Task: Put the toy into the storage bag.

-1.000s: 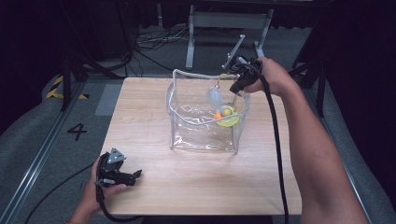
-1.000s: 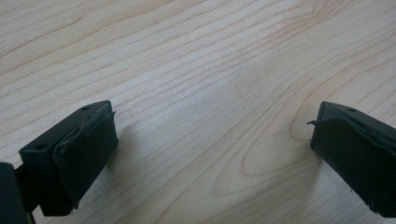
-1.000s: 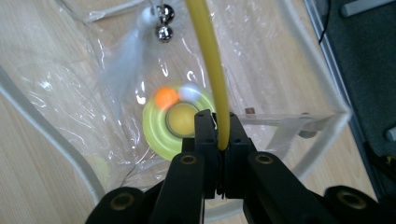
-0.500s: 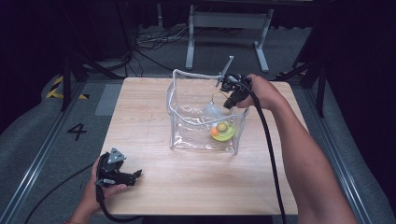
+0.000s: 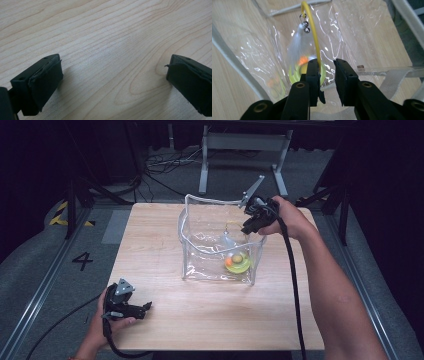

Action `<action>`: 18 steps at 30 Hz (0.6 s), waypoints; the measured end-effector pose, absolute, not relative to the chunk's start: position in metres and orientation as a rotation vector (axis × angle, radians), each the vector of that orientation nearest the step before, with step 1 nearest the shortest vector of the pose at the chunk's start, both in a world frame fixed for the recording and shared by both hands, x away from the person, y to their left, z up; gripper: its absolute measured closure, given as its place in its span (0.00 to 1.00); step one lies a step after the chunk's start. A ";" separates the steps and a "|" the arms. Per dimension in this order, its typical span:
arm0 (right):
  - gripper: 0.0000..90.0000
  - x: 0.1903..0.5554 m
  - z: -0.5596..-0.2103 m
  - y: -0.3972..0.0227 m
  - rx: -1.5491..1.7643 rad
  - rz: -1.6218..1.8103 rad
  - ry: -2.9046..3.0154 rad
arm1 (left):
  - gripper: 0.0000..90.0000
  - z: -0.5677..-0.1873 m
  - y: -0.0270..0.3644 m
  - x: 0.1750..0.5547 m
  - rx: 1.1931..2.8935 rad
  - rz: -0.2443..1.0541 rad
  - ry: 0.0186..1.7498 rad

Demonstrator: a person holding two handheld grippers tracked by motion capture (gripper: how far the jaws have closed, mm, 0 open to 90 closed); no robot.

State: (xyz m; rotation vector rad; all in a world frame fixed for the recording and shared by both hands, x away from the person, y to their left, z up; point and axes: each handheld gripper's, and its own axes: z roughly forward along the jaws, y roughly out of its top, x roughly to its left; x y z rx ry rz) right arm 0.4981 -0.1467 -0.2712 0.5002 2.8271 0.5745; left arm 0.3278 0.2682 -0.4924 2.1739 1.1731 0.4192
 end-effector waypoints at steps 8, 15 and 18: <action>0.67 0.489 -0.263 -0.156 0.531 0.649 2.749 | 0.01 -0.492 0.268 0.328 2.174 0.419 1.173; 0.44 0.477 -0.253 -0.166 0.569 0.713 2.649 | 0.01 -0.492 0.268 0.328 2.173 0.420 1.176; 0.39 0.469 -0.251 -0.172 0.570 0.708 2.600 | 0.01 -0.492 0.268 0.328 2.173 0.420 1.175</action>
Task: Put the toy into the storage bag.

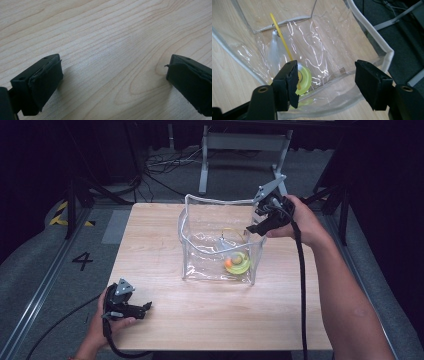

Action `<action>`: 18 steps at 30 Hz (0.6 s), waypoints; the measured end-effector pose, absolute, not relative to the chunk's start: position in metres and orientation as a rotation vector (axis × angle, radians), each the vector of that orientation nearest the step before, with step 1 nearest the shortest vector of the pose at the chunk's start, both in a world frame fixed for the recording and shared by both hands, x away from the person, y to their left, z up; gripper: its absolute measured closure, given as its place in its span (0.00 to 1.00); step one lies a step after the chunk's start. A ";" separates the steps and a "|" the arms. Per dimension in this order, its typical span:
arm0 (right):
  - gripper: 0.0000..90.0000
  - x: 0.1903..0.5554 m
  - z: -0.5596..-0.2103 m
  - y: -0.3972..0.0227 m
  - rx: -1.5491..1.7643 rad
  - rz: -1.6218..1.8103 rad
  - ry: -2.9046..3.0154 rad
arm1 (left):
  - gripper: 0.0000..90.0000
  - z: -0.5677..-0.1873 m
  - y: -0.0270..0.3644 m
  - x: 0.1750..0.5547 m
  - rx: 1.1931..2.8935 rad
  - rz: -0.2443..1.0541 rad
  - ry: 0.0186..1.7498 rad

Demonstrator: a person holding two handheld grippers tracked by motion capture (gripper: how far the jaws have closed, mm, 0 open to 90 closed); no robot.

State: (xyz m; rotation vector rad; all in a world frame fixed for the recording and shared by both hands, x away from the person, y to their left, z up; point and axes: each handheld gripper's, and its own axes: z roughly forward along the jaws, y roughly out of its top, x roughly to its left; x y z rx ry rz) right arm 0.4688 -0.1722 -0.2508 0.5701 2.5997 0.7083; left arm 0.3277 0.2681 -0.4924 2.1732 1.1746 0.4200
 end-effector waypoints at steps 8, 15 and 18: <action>0.31 0.457 -0.248 -0.194 0.631 0.764 2.496 | 0.01 -0.492 0.268 0.328 2.173 0.421 1.175; 0.27 0.448 -0.248 -0.219 0.698 0.829 2.437 | 0.01 -0.492 0.268 0.328 2.173 0.421 1.176; 0.26 0.443 -0.250 -0.227 0.704 0.824 2.418 | 0.01 -0.492 0.268 0.328 2.173 0.421 1.176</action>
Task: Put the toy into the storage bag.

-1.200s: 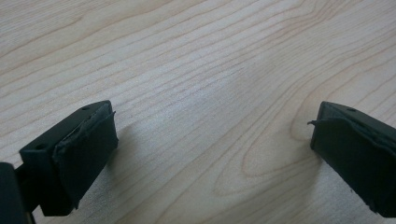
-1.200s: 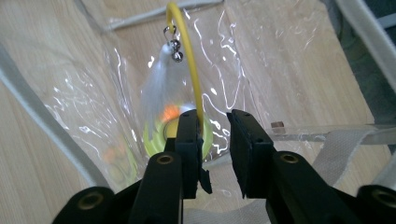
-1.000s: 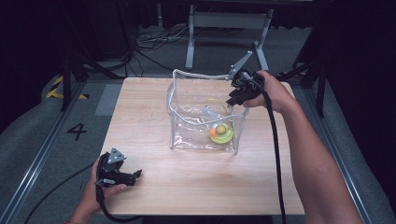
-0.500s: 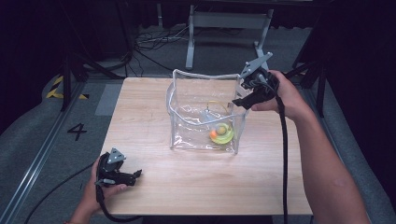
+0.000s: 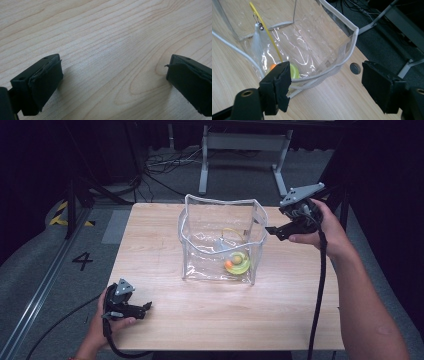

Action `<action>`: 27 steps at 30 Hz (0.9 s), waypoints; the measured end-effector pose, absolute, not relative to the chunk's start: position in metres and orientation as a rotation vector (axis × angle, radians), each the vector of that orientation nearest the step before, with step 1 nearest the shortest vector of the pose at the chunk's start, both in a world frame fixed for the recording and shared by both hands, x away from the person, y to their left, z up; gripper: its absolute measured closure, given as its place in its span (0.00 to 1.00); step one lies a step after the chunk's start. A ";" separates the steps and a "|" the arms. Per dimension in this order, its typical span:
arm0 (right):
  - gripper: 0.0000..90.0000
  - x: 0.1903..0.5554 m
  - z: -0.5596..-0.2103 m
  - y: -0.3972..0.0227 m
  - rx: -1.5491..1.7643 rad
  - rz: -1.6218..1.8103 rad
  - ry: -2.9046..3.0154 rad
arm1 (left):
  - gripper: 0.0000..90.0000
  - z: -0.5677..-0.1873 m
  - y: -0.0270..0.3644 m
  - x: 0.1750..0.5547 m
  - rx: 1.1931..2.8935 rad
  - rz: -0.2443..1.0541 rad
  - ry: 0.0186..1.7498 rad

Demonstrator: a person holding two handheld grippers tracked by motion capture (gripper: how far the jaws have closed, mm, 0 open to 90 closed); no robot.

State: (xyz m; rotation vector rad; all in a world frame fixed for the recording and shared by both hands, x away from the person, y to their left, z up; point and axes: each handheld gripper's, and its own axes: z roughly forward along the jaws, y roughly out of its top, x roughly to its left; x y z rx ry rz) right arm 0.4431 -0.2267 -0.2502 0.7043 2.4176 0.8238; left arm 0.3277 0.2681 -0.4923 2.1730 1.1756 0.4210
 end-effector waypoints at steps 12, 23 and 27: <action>0.24 0.416 -0.255 -0.254 0.690 0.863 2.350 | 0.01 -0.492 0.268 0.328 2.172 0.421 1.176; 0.23 0.399 -0.280 -0.267 0.716 0.833 2.340 | 0.01 -0.492 0.268 0.328 2.172 0.421 1.176; 0.23 0.394 -0.296 -0.271 0.728 0.822 2.353 | 0.01 -0.492 0.268 0.328 2.172 0.421 1.176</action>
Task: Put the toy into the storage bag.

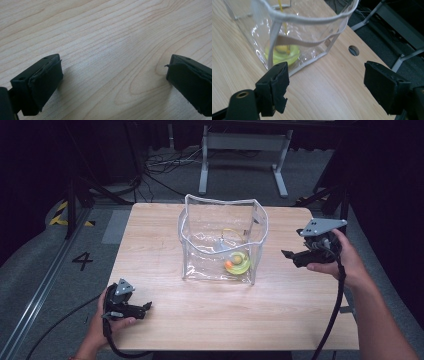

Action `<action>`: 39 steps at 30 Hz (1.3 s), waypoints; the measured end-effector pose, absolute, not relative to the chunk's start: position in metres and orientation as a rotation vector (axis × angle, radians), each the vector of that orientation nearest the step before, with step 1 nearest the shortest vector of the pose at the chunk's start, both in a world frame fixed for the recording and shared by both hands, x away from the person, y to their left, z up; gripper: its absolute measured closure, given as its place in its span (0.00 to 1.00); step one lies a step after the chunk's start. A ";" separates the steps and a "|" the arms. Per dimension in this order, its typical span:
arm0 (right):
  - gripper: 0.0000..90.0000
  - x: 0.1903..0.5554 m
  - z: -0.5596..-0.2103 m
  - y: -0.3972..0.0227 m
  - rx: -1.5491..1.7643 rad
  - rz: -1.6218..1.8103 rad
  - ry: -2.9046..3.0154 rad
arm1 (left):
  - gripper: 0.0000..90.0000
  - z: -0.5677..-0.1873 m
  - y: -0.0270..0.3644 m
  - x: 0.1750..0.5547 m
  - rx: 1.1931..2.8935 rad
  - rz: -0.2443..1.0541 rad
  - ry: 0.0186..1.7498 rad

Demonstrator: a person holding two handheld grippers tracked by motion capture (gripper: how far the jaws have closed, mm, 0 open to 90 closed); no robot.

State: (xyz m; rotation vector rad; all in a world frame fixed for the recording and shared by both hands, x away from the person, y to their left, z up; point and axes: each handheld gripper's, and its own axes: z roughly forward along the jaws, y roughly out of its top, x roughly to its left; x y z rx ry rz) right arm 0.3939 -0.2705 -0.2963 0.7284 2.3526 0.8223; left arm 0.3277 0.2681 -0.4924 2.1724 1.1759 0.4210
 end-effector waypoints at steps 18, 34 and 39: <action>0.23 0.371 -0.374 -0.294 0.828 0.787 2.344 | 0.01 -0.492 0.268 0.328 2.171 0.421 1.177; 0.22 0.341 -0.454 -0.324 0.904 0.842 2.373 | 0.01 -0.492 0.268 0.328 2.176 0.424 1.177; 0.22 0.328 -0.471 -0.340 0.977 0.852 2.337 | 0.01 -0.492 0.268 0.328 2.174 0.426 1.179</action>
